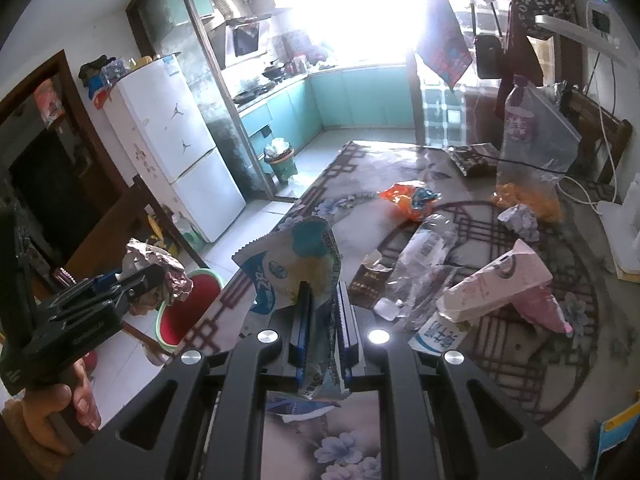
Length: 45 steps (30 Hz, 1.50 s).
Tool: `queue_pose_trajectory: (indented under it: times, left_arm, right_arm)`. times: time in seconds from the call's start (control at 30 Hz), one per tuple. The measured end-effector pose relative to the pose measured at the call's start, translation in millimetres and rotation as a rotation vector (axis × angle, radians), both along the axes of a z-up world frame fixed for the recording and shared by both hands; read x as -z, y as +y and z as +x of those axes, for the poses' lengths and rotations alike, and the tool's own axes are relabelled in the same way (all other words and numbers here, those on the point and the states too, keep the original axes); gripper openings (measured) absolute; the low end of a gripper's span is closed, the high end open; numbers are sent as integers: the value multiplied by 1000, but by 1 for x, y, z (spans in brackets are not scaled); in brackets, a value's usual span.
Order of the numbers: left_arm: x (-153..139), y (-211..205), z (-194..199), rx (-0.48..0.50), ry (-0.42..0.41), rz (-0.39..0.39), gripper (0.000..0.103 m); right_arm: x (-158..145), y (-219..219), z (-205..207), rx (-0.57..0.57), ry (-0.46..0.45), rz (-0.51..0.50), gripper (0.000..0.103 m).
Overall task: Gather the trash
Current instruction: 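Carry the crumpled paper toward the trash bin with the left tool, then open the left tool over the bin while the right tool releases the snack wrapper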
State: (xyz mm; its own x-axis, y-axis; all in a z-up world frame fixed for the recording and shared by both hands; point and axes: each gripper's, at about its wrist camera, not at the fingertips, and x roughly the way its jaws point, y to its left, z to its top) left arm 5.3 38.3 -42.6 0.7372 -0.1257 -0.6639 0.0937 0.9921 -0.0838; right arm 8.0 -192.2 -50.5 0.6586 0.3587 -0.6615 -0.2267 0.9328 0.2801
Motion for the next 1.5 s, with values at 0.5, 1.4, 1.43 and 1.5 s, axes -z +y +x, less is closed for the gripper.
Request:
queue_pose_trajectory:
  times: [0.5,1.4,1.43,1.5]
  left_arm:
    - [2,83,38,45,2,-13,42]
    - [89,284,74,-154,207,-62,42]
    - [94,289,75,-157,214,-65,42]
    - [105,298,80,-164,232,-60,42]
  right_arm:
    - [2,80,23,47,25,-20,13]
    - [60,306,104,-229,170,-67,12]
    - [65,314,107,-242,179,-75,13]
    - [79,329,117,-266,207,-87,12]
